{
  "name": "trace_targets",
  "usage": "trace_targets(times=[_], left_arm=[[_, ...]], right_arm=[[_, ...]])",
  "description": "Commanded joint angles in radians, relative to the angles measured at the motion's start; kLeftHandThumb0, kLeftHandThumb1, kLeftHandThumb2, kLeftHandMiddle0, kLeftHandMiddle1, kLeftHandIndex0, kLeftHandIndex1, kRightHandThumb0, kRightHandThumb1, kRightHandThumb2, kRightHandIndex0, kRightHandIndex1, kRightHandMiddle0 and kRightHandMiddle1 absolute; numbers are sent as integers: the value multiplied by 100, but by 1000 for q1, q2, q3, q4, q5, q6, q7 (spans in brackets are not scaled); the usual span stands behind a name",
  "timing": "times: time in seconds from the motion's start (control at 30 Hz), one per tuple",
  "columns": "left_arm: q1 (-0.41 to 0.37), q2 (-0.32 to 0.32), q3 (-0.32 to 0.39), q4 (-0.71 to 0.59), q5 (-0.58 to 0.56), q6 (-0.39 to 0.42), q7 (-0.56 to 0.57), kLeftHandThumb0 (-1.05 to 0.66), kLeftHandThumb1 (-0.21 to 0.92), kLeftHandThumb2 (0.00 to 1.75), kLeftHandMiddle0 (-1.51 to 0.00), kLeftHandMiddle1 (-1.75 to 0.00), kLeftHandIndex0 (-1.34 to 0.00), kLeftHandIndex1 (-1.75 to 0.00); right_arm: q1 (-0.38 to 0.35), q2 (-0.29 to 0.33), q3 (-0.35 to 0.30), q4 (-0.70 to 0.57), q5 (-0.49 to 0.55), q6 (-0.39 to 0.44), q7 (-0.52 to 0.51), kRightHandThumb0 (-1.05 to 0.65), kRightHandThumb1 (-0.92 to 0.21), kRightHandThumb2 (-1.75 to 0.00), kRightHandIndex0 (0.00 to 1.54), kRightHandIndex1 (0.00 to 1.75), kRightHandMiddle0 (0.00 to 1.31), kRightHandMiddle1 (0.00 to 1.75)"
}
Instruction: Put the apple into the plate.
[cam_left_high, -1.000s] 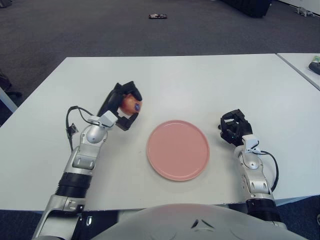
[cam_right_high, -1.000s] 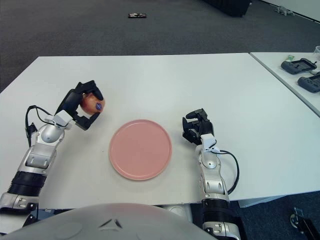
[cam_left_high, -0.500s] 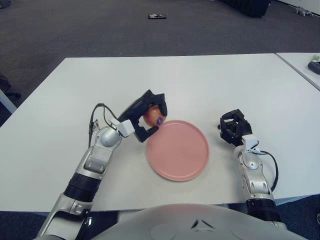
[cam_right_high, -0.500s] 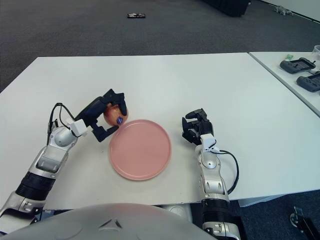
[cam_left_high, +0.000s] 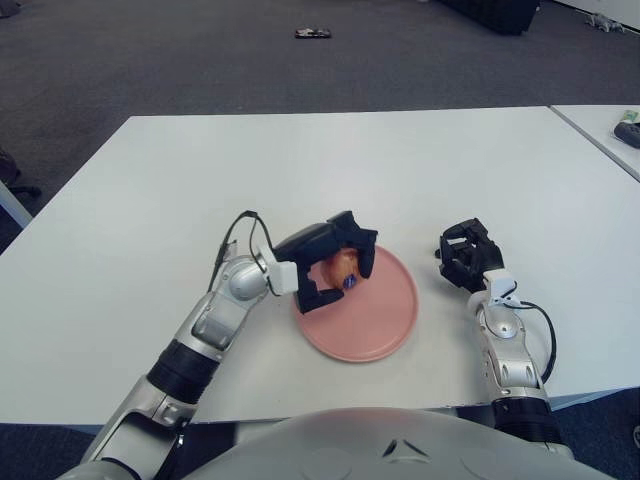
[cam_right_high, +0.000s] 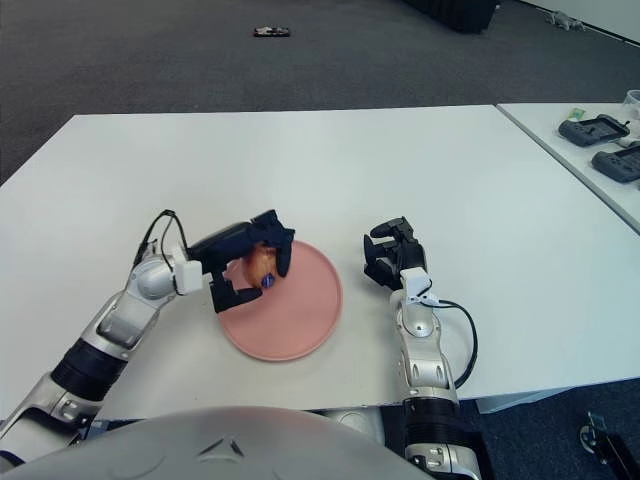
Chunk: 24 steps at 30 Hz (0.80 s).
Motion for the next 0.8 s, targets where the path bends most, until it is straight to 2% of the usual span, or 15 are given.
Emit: trace_targets(times=[0.0, 0.13, 0.37, 0.77], left_arm=[[-38, 0, -44, 72, 46, -54, -14, 0, -11, 175, -99, -159, -71, -175], [-60, -1, -72, 129, 91, -88, -12, 0, -11, 175, -98, -159, -70, -175], [-101, -6, -126, 288, 244, -169, 74, 0, -11, 175, -98, -160, -70, -175], [-139, -28, -181, 449, 367, -217, 218, 0, -10, 175, -97, -161, -70, -175]], right_arm=[[5, -2, 2, -1, -3, 18, 2, -38, -69, -85, 50, 141, 32, 175], [6, -2, 2, -4, -4, 21, 1, -37, -71, -83, 50, 140, 32, 175], [9, -2, 2, -8, -7, 24, -2, -37, -71, -82, 50, 140, 31, 175], [11, -2, 3, -7, -7, 16, -1, -37, -72, -81, 50, 139, 31, 175]])
